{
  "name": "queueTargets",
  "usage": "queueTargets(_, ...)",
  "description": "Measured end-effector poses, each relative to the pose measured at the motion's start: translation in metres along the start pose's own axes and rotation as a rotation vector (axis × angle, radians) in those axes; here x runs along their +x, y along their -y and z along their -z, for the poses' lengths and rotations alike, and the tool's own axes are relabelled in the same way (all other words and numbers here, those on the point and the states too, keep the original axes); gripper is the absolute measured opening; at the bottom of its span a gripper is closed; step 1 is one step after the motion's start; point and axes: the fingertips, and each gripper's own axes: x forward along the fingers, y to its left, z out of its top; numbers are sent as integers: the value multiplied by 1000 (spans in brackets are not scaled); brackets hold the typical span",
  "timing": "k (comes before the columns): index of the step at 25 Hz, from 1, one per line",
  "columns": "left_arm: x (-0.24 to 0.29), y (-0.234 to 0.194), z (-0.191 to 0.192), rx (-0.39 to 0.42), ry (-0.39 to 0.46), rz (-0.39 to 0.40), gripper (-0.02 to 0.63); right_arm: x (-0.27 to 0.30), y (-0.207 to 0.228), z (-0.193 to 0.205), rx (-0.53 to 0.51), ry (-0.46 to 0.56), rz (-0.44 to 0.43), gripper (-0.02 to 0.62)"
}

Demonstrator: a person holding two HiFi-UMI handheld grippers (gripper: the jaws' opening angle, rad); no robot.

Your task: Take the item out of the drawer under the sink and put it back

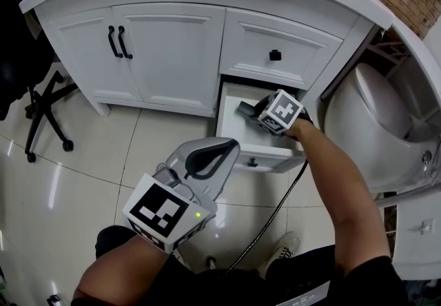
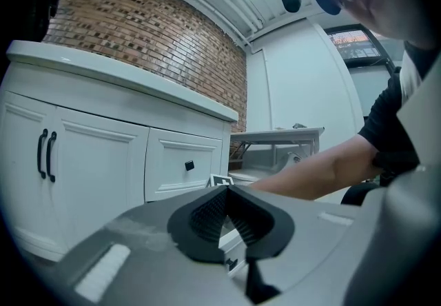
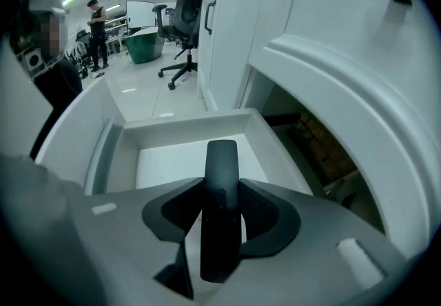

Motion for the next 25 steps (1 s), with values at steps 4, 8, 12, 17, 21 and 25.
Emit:
queueTargets(4, 0, -1, -1, -9, 24, 9, 6, 16, -4, 3, -7, -32, -30, 166)
queueTargets(8, 2, 0, -6, -6, 54, 17, 6, 24, -4, 7, -5, -45, -47, 167)
queueTargets(12, 3, 2, -7, -14, 58, 24, 6, 29, -3, 14, 8, -66, -52, 167)
queueTargets(17, 4, 0, -7, -18, 58, 22, 5, 35, -3, 19, 2, -88, -48, 169)
queueTargets(21, 3, -1, -6, -19, 55, 21, 6, 32, 1, 18, 23, -82, -31, 173)
queueTargets(25, 1, 0, -7, -17, 57, 17, 6, 25, 0, 14, 26, -68, -17, 175)
